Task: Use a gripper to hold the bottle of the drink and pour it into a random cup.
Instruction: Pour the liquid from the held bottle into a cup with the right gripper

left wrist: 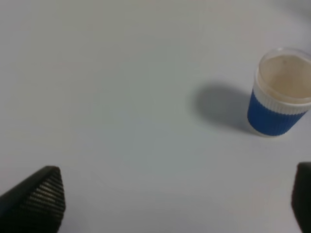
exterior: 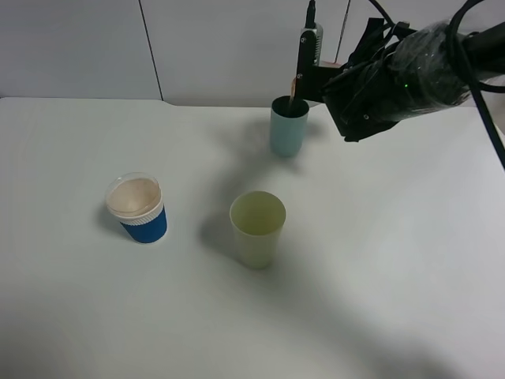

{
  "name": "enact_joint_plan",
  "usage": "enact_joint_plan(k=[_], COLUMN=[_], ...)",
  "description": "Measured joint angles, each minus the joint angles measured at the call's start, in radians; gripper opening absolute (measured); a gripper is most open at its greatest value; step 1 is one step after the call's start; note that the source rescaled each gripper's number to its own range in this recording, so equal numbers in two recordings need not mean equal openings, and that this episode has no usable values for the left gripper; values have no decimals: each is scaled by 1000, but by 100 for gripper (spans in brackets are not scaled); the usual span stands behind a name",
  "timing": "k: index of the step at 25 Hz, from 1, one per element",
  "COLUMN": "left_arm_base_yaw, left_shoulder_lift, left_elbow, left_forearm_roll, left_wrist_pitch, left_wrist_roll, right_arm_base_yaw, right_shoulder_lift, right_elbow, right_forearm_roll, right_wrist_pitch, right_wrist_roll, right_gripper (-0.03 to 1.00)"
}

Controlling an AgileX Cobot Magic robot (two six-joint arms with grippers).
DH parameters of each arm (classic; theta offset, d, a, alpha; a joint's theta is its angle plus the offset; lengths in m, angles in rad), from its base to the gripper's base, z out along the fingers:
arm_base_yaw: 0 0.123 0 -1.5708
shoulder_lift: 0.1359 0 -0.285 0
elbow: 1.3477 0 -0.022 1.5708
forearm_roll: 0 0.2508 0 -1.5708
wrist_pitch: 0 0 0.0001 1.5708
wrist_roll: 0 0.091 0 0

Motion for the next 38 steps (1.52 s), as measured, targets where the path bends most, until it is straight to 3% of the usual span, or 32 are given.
enact_joint_plan(k=[38], left_arm_base_yaw=[0], left_shoulder_lift=[0], left_elbow=[0], left_forearm_roll=[5], left_wrist_pitch=[0], left_wrist_roll=[0], right_arm_base_yaw=[5], right_shoulder_lift=[0], right_elbow=[0], right_forearm_roll=[15], right_wrist_pitch=[53], right_wrist_roll=[-58], right_gripper=[0])
